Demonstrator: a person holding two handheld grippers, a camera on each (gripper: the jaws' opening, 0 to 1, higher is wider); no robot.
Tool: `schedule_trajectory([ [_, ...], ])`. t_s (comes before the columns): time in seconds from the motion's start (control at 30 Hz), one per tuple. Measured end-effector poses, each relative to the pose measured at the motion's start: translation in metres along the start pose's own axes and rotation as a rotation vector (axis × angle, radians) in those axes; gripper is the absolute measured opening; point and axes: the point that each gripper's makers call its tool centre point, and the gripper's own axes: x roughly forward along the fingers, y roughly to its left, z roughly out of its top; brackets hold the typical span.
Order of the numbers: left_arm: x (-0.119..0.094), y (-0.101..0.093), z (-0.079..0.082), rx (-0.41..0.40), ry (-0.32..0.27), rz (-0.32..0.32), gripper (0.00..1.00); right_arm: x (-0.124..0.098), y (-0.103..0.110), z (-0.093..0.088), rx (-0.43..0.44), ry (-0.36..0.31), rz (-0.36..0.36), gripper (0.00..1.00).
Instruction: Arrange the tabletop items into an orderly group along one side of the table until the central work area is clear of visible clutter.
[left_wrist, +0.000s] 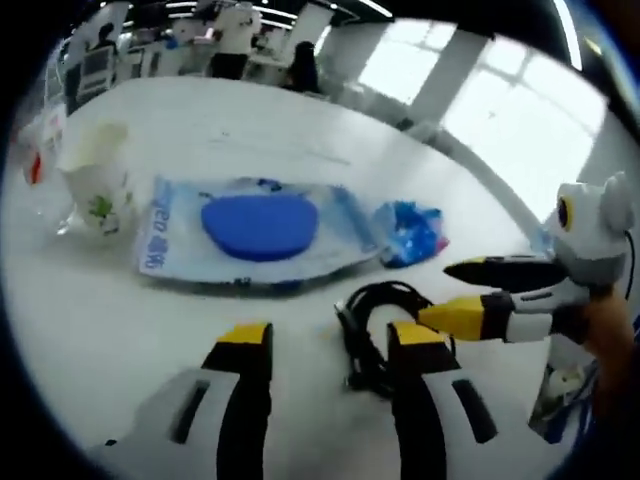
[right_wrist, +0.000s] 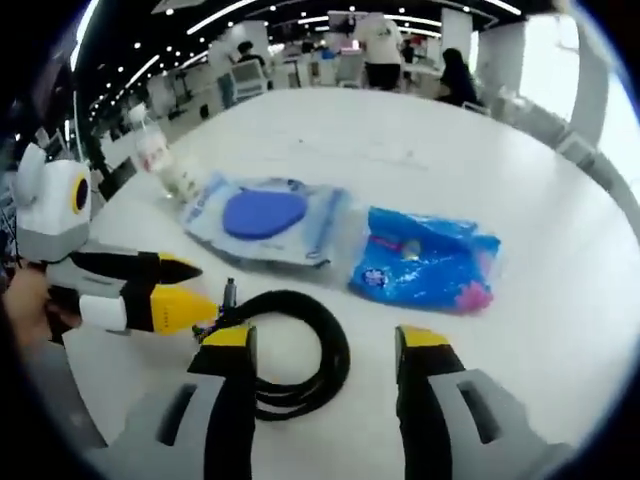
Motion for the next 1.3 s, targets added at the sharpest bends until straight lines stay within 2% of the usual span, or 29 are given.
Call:
schedule_trajectory([
  [0.17,-0.023,0.011,0.015,0.062,-0.044,0.019,0.6,-0.022,0.014,0.013,0.012,-0.072,0.046,0.73],
  [0.23,-0.034,0.014,0.022,0.105,-0.073,0.017,0.69,-0.03,0.021,0.016,0.005,-0.092,0.064,0.79],
  [0.3,-0.047,0.018,0.025,0.101,-0.076,0.016,0.75,-0.044,0.031,0.019,0.008,-0.124,0.089,0.85],
  [0.4,-0.071,0.024,0.029,0.137,-0.086,0.01,0.8,-0.059,0.044,0.021,0.0,-0.155,0.112,0.93],
  [0.47,-0.084,0.028,0.031,0.157,-0.1,0.017,0.84,-0.067,0.05,0.021,-0.002,-0.167,0.116,0.97],
  [0.53,-0.1,0.029,0.034,0.15,-0.141,0.012,0.9,-0.075,0.053,0.022,-0.026,-0.185,0.086,0.99],
  [0.67,-0.124,0.029,0.023,0.2,-0.124,0.008,0.99,-0.085,0.065,0.014,-0.038,-0.179,0.099,0.99],
  [0.77,-0.144,0.031,0.012,0.223,-0.127,0.006,0.99,-0.094,0.075,0.013,-0.006,-0.204,0.123,0.99],
  [0.9,-0.163,0.037,0.0,0.234,-0.088,0.004,0.99,-0.102,0.089,0.003,-0.015,-0.202,0.14,0.99],
  [0.97,-0.174,0.039,-0.003,0.249,-0.093,0.007,0.99,-0.106,0.095,-0.002,-0.015,-0.202,0.15,0.99],
  [1.07,-0.188,0.039,-0.001,0.263,-0.135,0.018,0.99,-0.111,0.101,-0.007,-0.005,-0.203,0.158,0.99],
  [1.1,-0.193,0.038,0.007,0.258,-0.2,0.021,0.99,-0.112,0.102,-0.008,-0.004,-0.206,0.161,0.99],
  [1.13,-0.195,0.036,0.009,0.27,-0.221,0.015,0.99,-0.113,0.104,-0.01,-0.005,-0.209,0.163,0.99],
  [1.17,-0.197,0.036,0.004,0.27,-0.198,0.019,0.99,-0.114,0.105,-0.011,-0.006,-0.211,0.164,0.99],
  [1.3,-0.202,0.037,-0.001,0.28,-0.191,0.03,0.99,-0.119,0.11,-0.015,-0.022,-0.216,0.172,0.99],
])
